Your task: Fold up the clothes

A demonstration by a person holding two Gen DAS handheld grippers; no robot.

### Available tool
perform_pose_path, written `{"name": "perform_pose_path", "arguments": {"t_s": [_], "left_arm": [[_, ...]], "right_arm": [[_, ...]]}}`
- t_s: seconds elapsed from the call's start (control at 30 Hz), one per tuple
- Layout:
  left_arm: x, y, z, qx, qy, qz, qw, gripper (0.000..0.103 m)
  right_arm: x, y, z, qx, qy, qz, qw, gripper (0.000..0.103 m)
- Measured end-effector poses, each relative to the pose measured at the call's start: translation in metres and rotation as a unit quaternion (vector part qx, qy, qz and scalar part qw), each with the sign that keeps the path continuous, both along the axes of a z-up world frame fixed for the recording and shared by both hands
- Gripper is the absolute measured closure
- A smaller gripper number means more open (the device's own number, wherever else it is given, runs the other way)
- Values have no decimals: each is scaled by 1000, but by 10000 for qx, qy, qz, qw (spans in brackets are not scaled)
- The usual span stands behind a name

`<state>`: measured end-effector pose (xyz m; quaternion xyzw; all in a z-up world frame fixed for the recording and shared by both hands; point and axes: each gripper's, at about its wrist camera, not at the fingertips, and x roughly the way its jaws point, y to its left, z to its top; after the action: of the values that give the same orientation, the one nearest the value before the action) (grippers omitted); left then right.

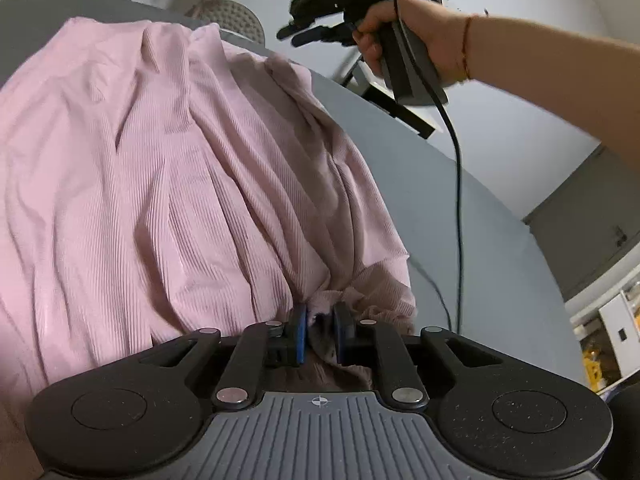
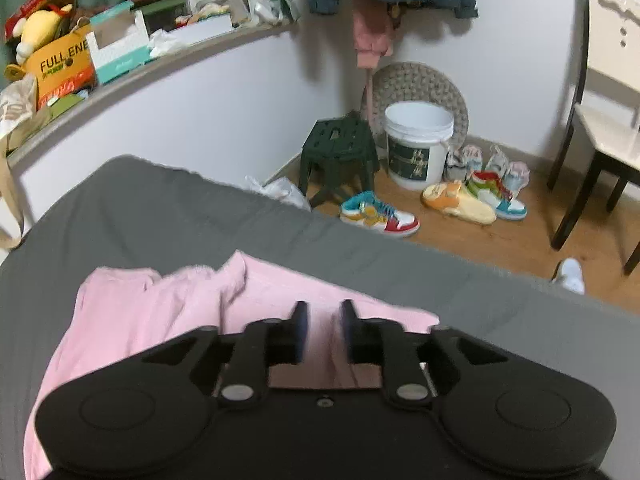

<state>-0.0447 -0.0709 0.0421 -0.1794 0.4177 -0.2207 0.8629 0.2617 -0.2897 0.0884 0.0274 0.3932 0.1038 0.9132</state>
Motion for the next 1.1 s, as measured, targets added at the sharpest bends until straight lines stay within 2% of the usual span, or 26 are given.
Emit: {"name": "perform_pose_path", "arguments": {"t_s": [0.13,0.23,0.33,0.37,0.53,0.63,0.8,0.87,0.97,1.1], "left_arm": [[-6,2,4,34,9,3,10000,89],[-7,4,6,73,-8,-19,10000,89],[-15,0,0,157,-76,-62,9998,89],[-6,-4,-3,189,-99,-78,9997,89],[-2,-7,-2,277,-166,-134,9994,89],[3,-9,-4,284,-172,-151,9993,89],[5,-10,-5,306,-184,-172,9992,89],[5,-11,-4,315,-196,-206,9991,89],[-1,-19,0,355,-327,-509,9975,89],[-17,-38,7,510,-637,-1071,9909,89]], "right_arm": [[4,-18,-6,-319,324,-490,9978,80],[4,-26,-14,-351,477,-588,9965,80],[4,-22,-22,-175,526,-357,9978,80],[5,-17,-23,-192,493,-241,9983,80],[10,13,-31,-559,462,233,9971,80],[15,25,-38,-905,580,212,9940,80],[20,16,-42,-913,696,-82,9934,96],[19,10,-39,-825,679,-106,9942,98],[13,-6,-29,-594,606,-229,9961,98],[2,-44,-7,-586,512,-605,9951,98]]}}
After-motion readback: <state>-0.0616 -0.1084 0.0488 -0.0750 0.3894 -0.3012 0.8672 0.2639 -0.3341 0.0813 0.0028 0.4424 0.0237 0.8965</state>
